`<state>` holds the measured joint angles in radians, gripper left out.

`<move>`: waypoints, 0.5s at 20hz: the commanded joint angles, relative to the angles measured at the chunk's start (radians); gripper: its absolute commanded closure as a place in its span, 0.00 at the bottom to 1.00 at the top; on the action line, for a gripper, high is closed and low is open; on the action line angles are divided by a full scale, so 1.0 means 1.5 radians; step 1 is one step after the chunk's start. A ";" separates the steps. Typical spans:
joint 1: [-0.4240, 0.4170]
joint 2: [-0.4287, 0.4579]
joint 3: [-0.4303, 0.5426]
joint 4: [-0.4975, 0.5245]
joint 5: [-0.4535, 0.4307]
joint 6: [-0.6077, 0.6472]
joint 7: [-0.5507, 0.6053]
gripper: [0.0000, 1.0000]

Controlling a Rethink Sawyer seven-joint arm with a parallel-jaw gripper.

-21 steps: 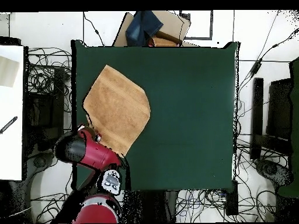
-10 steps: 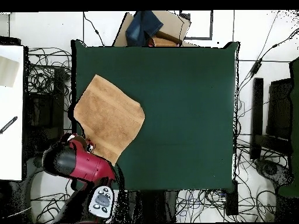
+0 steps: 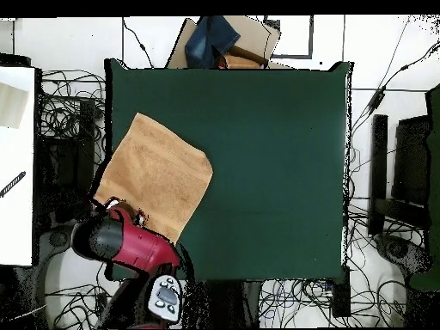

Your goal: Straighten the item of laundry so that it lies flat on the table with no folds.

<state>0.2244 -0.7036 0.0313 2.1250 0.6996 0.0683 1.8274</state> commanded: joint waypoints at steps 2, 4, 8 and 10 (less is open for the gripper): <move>-0.059 0.021 0.099 0.047 -0.017 -0.090 0.216 0.00; -0.065 0.014 0.105 0.054 -0.014 -0.085 0.216 0.00; -0.068 0.006 0.107 0.060 -0.006 -0.077 0.210 0.00; -0.070 0.005 0.108 0.061 -0.004 -0.075 0.207 0.00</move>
<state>0.1345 -0.7018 0.0945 2.1573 0.6924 -0.0258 1.8274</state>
